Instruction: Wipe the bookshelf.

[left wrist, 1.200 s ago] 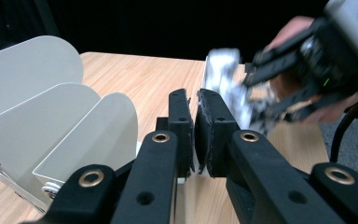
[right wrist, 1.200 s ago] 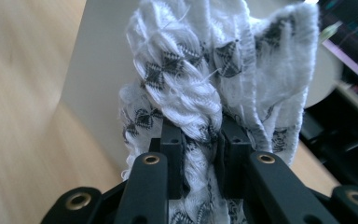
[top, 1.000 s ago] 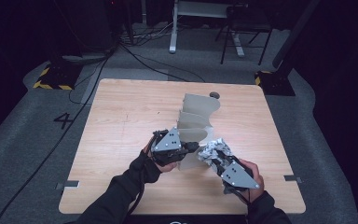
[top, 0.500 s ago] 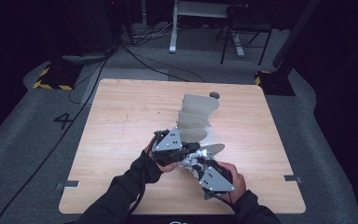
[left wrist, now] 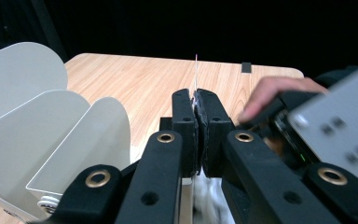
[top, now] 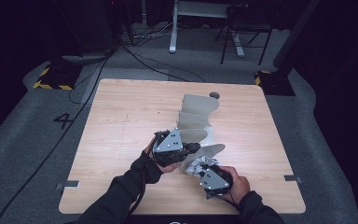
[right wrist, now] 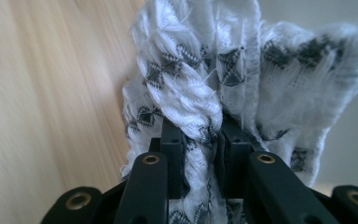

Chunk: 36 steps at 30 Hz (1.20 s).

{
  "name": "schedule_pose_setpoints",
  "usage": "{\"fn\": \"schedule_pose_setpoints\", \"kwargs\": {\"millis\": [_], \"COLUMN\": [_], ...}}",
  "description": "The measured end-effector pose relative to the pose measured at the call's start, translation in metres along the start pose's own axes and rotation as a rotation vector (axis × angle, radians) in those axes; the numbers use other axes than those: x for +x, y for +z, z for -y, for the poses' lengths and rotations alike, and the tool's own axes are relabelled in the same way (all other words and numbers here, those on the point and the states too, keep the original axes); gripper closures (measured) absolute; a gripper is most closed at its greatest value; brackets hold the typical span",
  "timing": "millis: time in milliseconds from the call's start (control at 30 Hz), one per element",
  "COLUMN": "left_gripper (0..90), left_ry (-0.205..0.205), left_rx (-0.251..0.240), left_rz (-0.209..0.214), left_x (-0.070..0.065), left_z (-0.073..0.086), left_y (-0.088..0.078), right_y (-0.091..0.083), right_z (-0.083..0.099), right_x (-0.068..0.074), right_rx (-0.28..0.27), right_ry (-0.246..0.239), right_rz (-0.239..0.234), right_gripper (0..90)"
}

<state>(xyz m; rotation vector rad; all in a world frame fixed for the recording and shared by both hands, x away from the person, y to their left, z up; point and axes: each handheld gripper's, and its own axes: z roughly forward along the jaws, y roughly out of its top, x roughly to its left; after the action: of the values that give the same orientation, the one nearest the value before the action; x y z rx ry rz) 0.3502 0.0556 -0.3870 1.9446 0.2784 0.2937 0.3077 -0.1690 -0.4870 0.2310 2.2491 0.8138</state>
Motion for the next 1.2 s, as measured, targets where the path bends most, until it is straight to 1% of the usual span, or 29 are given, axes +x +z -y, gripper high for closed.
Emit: {"fn": "schedule_pose_setpoints", "kwargs": {"millis": [67, 133, 200, 300, 367, 400, 433, 500, 533, 600, 767, 800, 900, 1000, 1100, 1167, 1200], "left_gripper": [87.3, 87.4, 87.4, 87.5, 87.6, 87.5, 87.5, 87.7, 87.8, 87.8, 87.9, 88.0, 87.8, 87.7, 87.6, 87.6, 87.6], "left_ry": [0.001, 0.003, 0.003, -0.002, -0.002, 0.003, 0.005, 0.003, 0.003, 0.005, 0.003, -0.005, -0.009, -0.007, -0.007, -0.006, -0.006], "left_rx": [0.001, 0.004, 0.004, 0.004, 0.003, 0.004, 0.005, 0.006, 0.006, 0.008, 0.007, 0.002, 0.0, 0.001, 0.0, 0.001, 0.001], "left_rz": [-0.001, 0.0, 0.0, 0.002, 0.002, 0.002, 0.003, 0.008, 0.008, 0.007, 0.007, 0.007, 0.011, 0.01, 0.01, 0.008, 0.008], "left_x": [0.0, 0.0, 0.0, 0.0, 0.0, 0.0, 0.0, 0.001, 0.001, 0.001, 0.001, 0.001, 0.002, 0.001, 0.001, 0.001, 0.001], "left_z": [0.0, 0.0, 0.0, 0.0, 0.0, 0.0, 0.0, 0.0, 0.0, -0.001, 0.0, 0.0, 0.0, 0.0, 0.0, 0.0, 0.0], "left_y": [0.0, 0.0, 0.0, 0.0, 0.0, 0.0, 0.0, 0.001, 0.001, 0.001, 0.0, 0.001, 0.001, 0.001, 0.001, 0.001, 0.001], "right_y": [-0.004, -0.009, -0.017, -0.031, -0.039, -0.042, -0.045, -0.048, -0.048, -0.045, -0.033, -0.031, -0.023, -0.015, -0.005, 0.002, 0.007], "right_z": [0.007, 0.011, 0.013, 0.009, 0.003, -0.001, -0.007, -0.015, -0.015, -0.028, -0.045, -0.049, -0.056, -0.058, -0.054, -0.046, -0.04], "right_x": [-0.006, -0.012, -0.019, -0.028, -0.033, -0.034, -0.034, -0.034, -0.034, -0.029, -0.016, -0.013, -0.005, 0.002, 0.009, 0.012, 0.014], "right_rx": [0.013, 0.017, -0.002, -0.052, -0.093, -0.111, -0.135, -0.157, -0.157, -0.187, -0.203, -0.203, -0.207, -0.186, -0.144, -0.1, -0.059], "right_ry": [0.028, 0.046, 0.086, 0.129, 0.136, 0.14, 0.131, 0.109, 0.109, 0.081, 0.029, 0.024, -0.007, -0.038, -0.06, -0.06, -0.059], "right_rz": [0.006, 0.027, 0.05, 0.094, 0.123, 0.13, 0.139, 0.149, 0.149, 0.136, 0.098, 0.088, 0.064, 0.032, 0.0, -0.028, -0.042], "right_gripper": [76.3, 76.2, 76.2, 76.2, 76.2, 76.3, 76.2, 76.2, 76.2, 76.2, 76.2, 76.2, 76.3, 76.3, 76.3, 76.3, 76.3]}}
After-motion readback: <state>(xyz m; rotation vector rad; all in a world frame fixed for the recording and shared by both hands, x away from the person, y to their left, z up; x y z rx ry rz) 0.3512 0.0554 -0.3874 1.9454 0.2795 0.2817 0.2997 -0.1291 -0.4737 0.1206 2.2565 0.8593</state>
